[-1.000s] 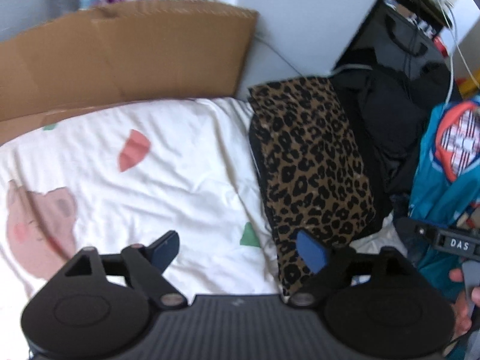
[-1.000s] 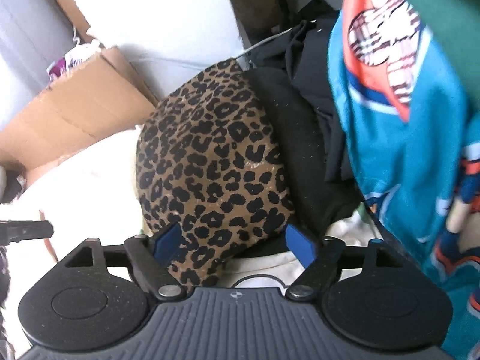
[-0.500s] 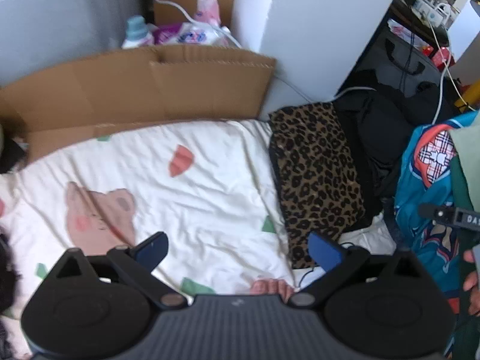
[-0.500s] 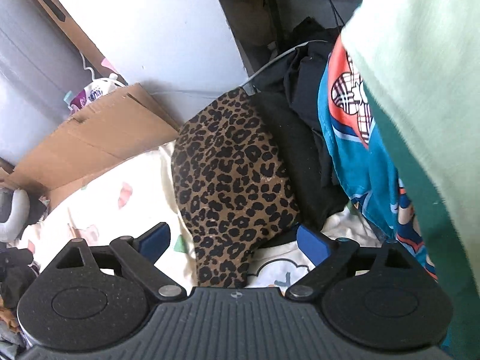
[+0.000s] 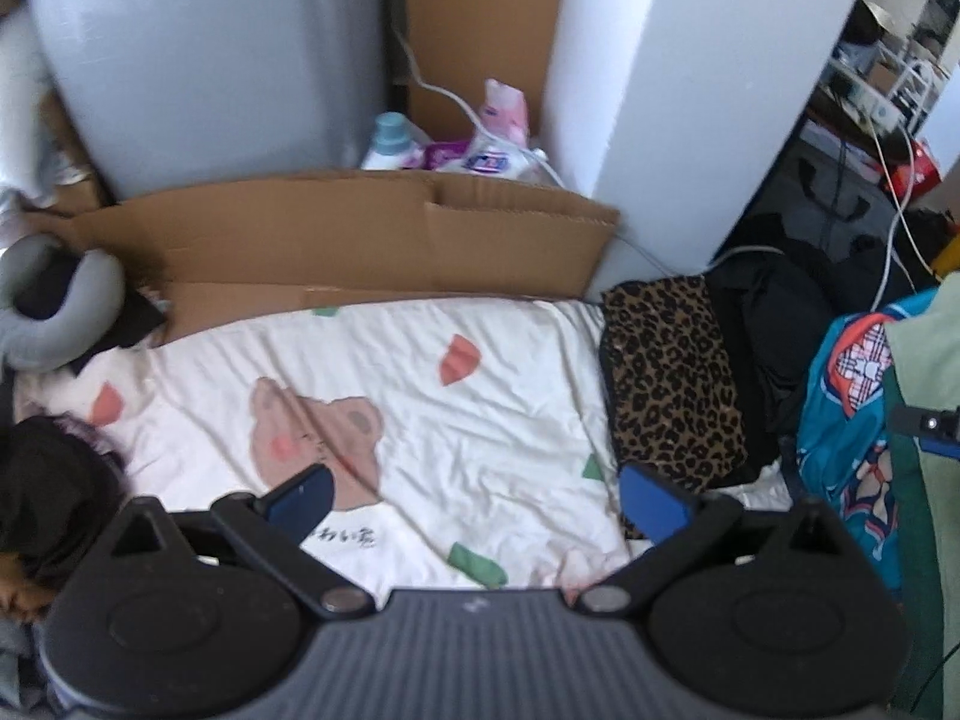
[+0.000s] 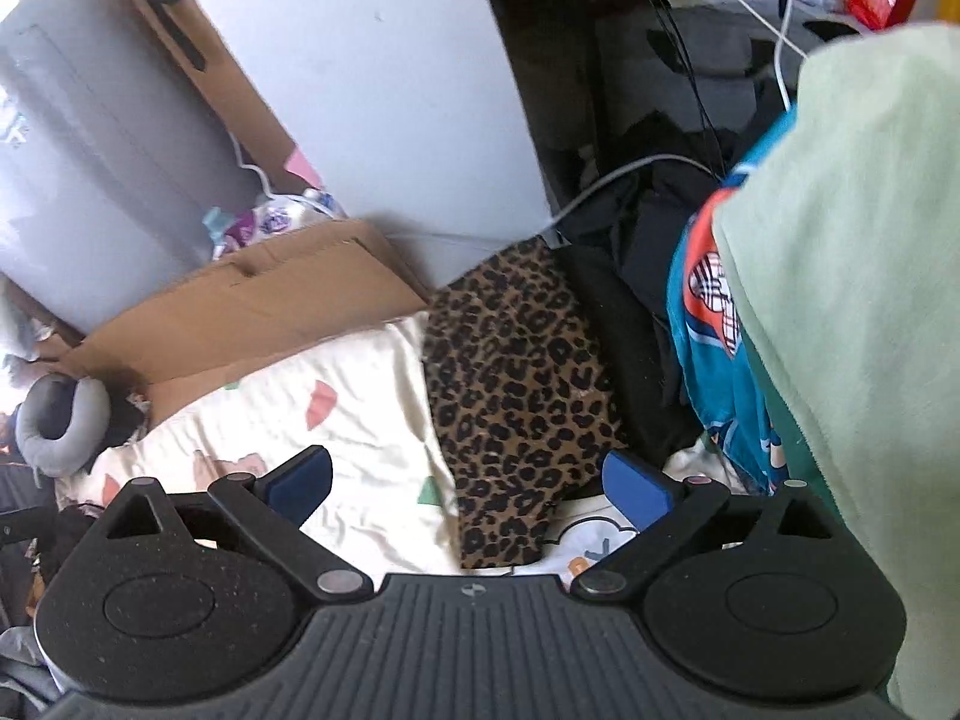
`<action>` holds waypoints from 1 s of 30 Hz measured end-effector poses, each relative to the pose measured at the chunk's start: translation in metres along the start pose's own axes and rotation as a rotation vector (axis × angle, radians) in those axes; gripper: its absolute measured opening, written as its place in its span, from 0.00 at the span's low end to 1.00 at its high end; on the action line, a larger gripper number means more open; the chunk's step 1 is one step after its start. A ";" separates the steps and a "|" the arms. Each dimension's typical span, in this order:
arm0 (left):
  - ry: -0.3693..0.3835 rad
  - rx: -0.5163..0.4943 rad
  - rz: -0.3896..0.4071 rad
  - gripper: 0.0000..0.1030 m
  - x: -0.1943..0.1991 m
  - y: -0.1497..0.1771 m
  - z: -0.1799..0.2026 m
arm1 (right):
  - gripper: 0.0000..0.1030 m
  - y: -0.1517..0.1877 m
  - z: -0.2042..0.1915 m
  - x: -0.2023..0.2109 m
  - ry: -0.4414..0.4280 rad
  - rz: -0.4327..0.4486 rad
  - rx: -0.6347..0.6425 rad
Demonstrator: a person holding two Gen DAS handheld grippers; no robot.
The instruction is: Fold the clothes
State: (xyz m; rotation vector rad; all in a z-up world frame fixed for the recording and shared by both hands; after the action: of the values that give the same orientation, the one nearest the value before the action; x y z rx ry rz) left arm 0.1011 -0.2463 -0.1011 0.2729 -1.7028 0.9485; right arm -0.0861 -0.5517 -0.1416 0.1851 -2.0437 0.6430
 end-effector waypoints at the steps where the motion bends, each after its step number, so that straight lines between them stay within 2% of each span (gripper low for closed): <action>1: -0.005 0.009 0.000 0.99 0.007 0.003 -0.005 | 0.97 0.001 -0.004 0.006 -0.006 -0.005 0.001; 6: -0.062 0.029 -0.013 0.99 0.042 0.022 -0.029 | 0.97 0.006 -0.028 0.028 -0.027 -0.029 0.043; 9: -0.132 0.046 -0.028 0.99 0.067 0.034 -0.050 | 0.97 0.008 -0.046 0.046 -0.035 -0.036 0.104; 13: -0.137 0.100 -0.023 0.99 0.088 0.046 -0.072 | 0.97 0.005 -0.066 0.071 -0.058 -0.024 0.142; 18: -0.141 0.106 -0.014 0.99 0.105 0.062 -0.086 | 0.97 0.007 -0.092 0.093 -0.067 -0.019 0.160; 21: -0.127 0.074 -0.007 0.99 0.110 0.073 -0.085 | 0.97 0.015 -0.111 0.100 -0.086 -0.029 0.184; 26: -0.121 0.123 -0.013 1.00 0.112 0.097 -0.092 | 0.97 0.030 -0.147 0.108 -0.120 -0.048 0.198; 30: -0.154 0.147 -0.011 1.00 0.120 0.114 -0.102 | 0.97 0.043 -0.159 0.108 -0.112 -0.064 0.175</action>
State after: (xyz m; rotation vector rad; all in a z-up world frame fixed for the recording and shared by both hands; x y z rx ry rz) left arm 0.0601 -0.0670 -0.0391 0.4621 -1.7712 1.0688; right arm -0.0400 -0.4208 -0.0025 0.3955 -2.0790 0.7872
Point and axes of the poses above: each gripper's, at about its wrist camera, not at the fingertips, and x roughly against the way its jaws point, z to its right, y to its underside, the point moved 8 cm from there along -x, roughly the way its jaws point, and after that the axes turned 14 degrees about -x, right-handed, at the moved point
